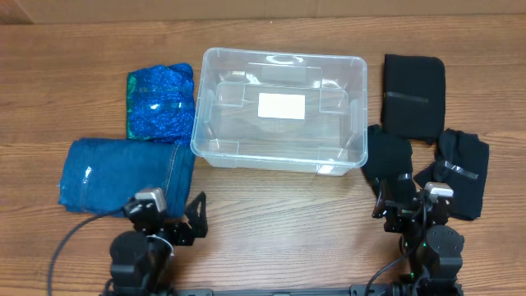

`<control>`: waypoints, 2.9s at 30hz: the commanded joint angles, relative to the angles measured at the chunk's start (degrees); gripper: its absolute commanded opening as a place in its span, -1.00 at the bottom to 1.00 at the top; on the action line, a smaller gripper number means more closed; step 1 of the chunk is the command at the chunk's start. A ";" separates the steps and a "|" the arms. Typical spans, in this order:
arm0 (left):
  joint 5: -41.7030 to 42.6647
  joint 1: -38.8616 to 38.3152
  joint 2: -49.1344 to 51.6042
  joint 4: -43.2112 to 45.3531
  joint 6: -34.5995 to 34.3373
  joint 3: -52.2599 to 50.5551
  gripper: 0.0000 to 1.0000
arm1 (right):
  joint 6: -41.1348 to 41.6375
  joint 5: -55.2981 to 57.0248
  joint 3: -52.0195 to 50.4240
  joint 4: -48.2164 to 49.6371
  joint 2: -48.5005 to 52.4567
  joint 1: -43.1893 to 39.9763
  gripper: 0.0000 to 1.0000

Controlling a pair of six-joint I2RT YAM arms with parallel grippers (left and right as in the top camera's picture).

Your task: Pack container

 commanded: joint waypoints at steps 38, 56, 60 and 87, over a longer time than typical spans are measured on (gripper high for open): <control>26.12 55.58 104.00 -12.15 26.91 57.27 1.00 | -0.04 -0.09 -0.57 -0.02 -0.68 -0.20 1.00; 23.50 43.08 99.08 -33.57 20.81 73.29 -0.92 | -0.04 -0.09 -0.57 -0.02 -0.68 -0.20 1.00; 32.98 43.01 89.42 -43.52 16.46 85.15 -0.92 | -0.04 -0.09 -0.57 -0.02 -0.68 -0.20 1.00; -7.54 -24.41 98.97 -9.81 -50.12 92.28 -0.91 | -0.02 -0.09 -0.57 -0.02 -0.68 -0.20 1.00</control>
